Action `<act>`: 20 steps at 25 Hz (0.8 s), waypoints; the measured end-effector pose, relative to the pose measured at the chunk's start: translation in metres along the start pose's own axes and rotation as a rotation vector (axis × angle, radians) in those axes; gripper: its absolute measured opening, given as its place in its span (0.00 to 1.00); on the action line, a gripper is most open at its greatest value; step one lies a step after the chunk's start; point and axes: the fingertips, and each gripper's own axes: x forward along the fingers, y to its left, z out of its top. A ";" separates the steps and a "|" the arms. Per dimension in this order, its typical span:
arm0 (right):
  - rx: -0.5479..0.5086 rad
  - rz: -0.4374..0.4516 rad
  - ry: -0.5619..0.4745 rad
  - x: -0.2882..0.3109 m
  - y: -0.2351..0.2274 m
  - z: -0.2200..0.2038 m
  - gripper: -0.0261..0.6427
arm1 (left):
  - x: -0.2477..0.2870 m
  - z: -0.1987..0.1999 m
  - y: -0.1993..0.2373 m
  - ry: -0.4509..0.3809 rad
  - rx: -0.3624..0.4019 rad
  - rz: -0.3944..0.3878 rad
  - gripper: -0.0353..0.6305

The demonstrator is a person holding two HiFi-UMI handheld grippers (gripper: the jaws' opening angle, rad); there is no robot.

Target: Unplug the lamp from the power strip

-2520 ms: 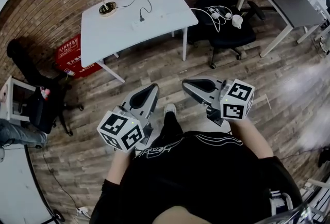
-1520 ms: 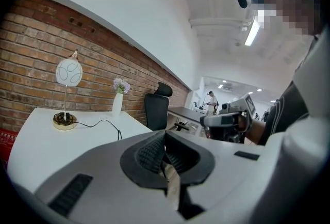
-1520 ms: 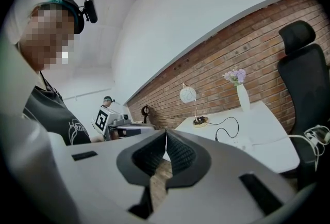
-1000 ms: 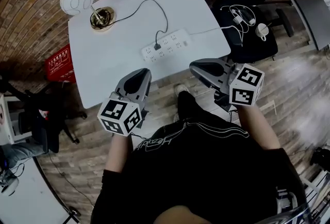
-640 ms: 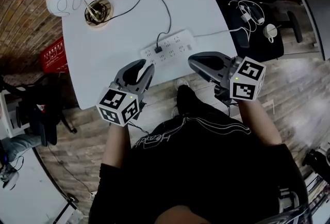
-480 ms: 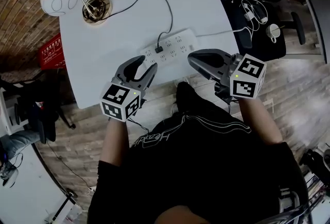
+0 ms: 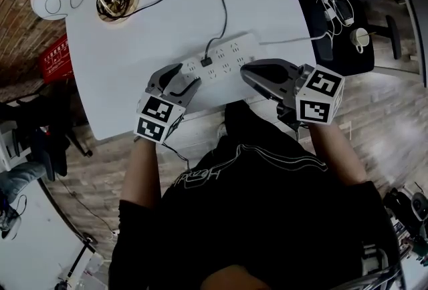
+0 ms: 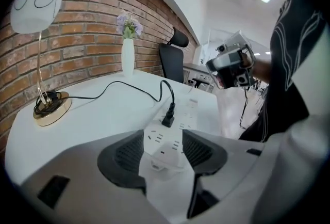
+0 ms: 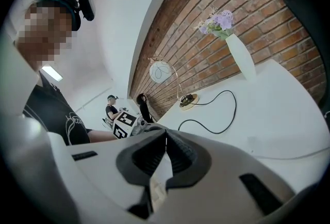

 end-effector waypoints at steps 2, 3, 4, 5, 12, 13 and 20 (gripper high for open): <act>0.019 0.007 -0.003 0.003 -0.004 -0.001 0.03 | 0.004 -0.004 0.002 0.012 0.020 0.001 0.37; 0.027 0.010 -0.005 0.004 -0.006 -0.001 0.03 | 0.005 -0.005 0.002 0.019 0.033 0.000 0.38; 0.031 0.012 -0.006 0.005 -0.007 -0.001 0.03 | 0.007 -0.007 0.002 0.024 0.044 -0.002 0.38; 0.033 0.013 -0.005 0.005 -0.009 -0.002 0.03 | 0.009 -0.007 0.003 0.026 0.053 -0.003 0.38; 0.054 0.019 0.019 0.015 -0.017 -0.014 0.03 | 0.010 -0.007 0.004 -0.017 0.090 0.007 0.38; 0.042 0.021 0.024 0.017 -0.018 -0.015 0.03 | 0.010 -0.007 0.004 -0.021 0.091 0.008 0.38; -0.267 0.028 0.129 0.037 -0.021 -0.024 0.04 | 0.009 -0.007 0.004 -0.031 0.092 0.014 0.38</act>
